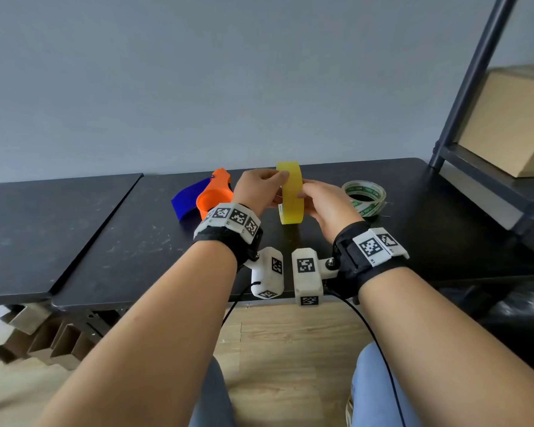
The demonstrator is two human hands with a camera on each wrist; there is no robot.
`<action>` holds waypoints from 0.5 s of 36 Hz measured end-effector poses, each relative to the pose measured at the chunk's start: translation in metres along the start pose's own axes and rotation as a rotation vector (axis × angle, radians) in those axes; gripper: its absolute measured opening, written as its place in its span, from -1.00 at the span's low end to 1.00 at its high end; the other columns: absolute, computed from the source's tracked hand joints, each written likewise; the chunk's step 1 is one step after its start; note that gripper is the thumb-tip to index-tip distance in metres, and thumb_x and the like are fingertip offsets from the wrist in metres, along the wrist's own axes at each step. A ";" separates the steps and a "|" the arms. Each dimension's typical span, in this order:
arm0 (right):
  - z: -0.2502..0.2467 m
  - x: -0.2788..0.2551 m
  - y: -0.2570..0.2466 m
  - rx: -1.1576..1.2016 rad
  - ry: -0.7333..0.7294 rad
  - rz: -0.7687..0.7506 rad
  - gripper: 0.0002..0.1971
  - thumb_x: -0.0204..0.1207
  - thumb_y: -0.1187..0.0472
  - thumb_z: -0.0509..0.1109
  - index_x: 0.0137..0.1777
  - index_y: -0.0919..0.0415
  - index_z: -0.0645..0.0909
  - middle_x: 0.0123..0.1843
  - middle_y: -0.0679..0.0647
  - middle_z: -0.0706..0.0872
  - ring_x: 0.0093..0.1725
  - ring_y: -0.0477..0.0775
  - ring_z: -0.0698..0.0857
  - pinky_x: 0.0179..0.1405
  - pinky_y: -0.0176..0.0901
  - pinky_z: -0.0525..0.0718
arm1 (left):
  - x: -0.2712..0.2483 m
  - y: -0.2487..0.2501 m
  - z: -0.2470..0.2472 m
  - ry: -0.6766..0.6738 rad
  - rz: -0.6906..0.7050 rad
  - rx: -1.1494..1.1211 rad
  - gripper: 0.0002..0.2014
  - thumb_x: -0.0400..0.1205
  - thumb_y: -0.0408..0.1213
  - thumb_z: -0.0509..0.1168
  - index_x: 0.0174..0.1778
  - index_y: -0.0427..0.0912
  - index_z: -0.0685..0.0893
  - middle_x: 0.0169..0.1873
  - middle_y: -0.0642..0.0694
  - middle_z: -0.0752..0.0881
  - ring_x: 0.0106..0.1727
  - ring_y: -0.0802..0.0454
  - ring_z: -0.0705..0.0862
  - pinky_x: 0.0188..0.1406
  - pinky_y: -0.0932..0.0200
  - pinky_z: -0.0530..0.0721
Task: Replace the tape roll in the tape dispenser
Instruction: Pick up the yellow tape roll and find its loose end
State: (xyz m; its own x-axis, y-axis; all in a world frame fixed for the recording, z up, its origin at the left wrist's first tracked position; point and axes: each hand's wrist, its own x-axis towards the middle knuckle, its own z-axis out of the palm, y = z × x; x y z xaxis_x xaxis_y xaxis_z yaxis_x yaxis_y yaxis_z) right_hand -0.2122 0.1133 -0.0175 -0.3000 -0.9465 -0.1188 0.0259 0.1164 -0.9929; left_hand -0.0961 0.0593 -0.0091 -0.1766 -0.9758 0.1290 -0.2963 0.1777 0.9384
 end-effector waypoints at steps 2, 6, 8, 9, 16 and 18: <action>0.000 -0.001 0.000 0.005 0.023 0.010 -0.83 0.41 0.26 0.33 -0.09 0.12 0.73 0.16 0.24 0.77 0.21 0.24 0.73 0.37 0.21 0.63 | -0.001 0.000 -0.002 -0.043 -0.007 -0.016 -0.79 0.63 -0.24 0.30 0.09 -0.19 0.76 -0.26 -0.15 0.76 -0.30 0.00 0.70 -0.05 0.08 0.75; 0.003 0.000 0.001 0.018 0.039 0.019 -0.93 0.48 0.20 0.34 -0.16 0.11 0.65 0.20 0.23 0.74 0.24 0.21 0.70 0.40 0.19 0.60 | -0.003 -0.005 -0.003 -0.071 -0.021 -0.003 -0.59 0.59 -0.28 0.31 0.39 -0.16 0.65 -0.23 -0.12 0.74 -0.30 0.06 0.69 -0.15 0.22 0.73; 0.004 0.002 0.003 0.019 0.046 0.020 -0.93 0.44 0.20 0.34 -0.18 0.10 0.66 0.19 0.23 0.74 0.23 0.23 0.70 0.40 0.21 0.60 | -0.003 -0.006 -0.002 -0.071 -0.019 -0.005 -0.56 0.60 -0.27 0.31 0.43 -0.17 0.62 -0.21 -0.11 0.75 -0.30 0.08 0.69 -0.12 0.21 0.73; 0.004 0.004 0.004 0.018 0.050 0.020 -0.93 0.40 0.21 0.34 -0.19 0.11 0.67 0.18 0.26 0.74 0.23 0.25 0.70 0.40 0.24 0.60 | -0.002 -0.006 -0.002 -0.072 -0.017 -0.009 -0.57 0.61 -0.27 0.31 0.43 -0.18 0.62 -0.23 -0.11 0.75 -0.31 0.09 0.69 -0.10 0.19 0.74; 0.005 0.001 0.001 -0.054 0.008 -0.027 -0.71 0.31 0.36 0.26 -0.04 0.29 0.75 0.21 0.43 0.71 0.32 0.44 0.62 0.41 0.37 0.54 | -0.002 -0.002 -0.003 -0.045 0.015 -0.035 -0.79 0.65 -0.30 0.28 0.09 -0.27 0.77 -0.37 -0.10 0.69 -0.37 0.04 0.62 -0.17 0.17 0.69; 0.006 -0.002 0.001 -0.065 -0.007 -0.044 -0.68 0.17 0.31 0.25 -0.15 0.13 0.77 0.22 0.44 0.71 0.31 0.46 0.63 0.40 0.37 0.56 | -0.001 -0.002 -0.003 -0.027 0.016 -0.036 -0.76 0.65 -0.28 0.29 0.14 -0.29 0.75 -0.36 -0.10 0.70 -0.37 0.04 0.64 -0.17 0.15 0.70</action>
State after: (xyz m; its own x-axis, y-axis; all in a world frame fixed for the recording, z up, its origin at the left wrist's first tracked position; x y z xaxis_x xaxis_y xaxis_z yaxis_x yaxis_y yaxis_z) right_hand -0.2064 0.1134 -0.0188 -0.2931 -0.9531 -0.0750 -0.0489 0.0933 -0.9944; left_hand -0.0925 0.0591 -0.0101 -0.2062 -0.9690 0.1358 -0.2591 0.1879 0.9474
